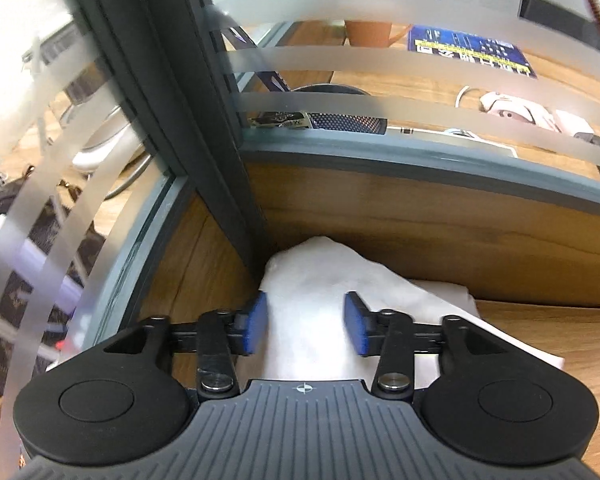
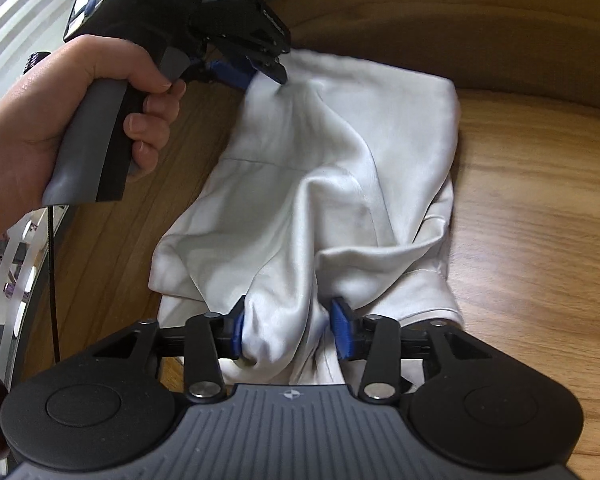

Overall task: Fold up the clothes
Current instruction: 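Carry the folded bundle with both grippers into the cubicle corner, then release the bundle in the corner and tuck its edges with both grippers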

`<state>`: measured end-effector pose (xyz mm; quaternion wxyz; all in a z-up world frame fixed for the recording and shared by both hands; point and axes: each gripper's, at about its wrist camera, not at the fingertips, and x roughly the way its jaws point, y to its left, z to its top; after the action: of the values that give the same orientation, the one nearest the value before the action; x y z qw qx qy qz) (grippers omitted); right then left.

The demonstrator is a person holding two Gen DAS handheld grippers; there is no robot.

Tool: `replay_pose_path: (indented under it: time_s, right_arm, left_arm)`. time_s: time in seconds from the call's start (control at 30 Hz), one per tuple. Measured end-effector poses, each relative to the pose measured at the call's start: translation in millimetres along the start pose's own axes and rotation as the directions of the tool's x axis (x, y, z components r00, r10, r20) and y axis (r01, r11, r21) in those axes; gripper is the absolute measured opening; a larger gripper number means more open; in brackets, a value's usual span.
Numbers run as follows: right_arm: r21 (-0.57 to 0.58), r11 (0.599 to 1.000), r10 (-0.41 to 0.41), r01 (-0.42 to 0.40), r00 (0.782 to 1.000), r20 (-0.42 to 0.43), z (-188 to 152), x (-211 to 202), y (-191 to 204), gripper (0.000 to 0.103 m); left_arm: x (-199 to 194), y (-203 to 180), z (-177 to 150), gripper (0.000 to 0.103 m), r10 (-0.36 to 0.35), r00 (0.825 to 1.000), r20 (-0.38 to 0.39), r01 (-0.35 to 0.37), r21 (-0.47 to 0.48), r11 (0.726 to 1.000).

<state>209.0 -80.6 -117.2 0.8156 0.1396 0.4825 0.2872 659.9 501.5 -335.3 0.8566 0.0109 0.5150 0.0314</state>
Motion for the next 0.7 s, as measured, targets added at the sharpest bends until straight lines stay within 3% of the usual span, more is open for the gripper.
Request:
replay_pose_path:
  time_s: [0.4,0.7]
  right_arm:
    - [-0.026,0.996,-0.083,0.085,0.995,0.062,-3,-36,6,0.066]
    - [-0.023,0.992,-0.122,0.125,0.987,0.101,-22,-80,-9,0.070]
  left_arm:
    - [-45,-17,-36,0.064,-0.030,0.999,-0.020,0.030,0.004,1.000]
    - [-70,-28,-90,0.064,-0.068,0.996,-0.060,0.068,-0.002,0.998]
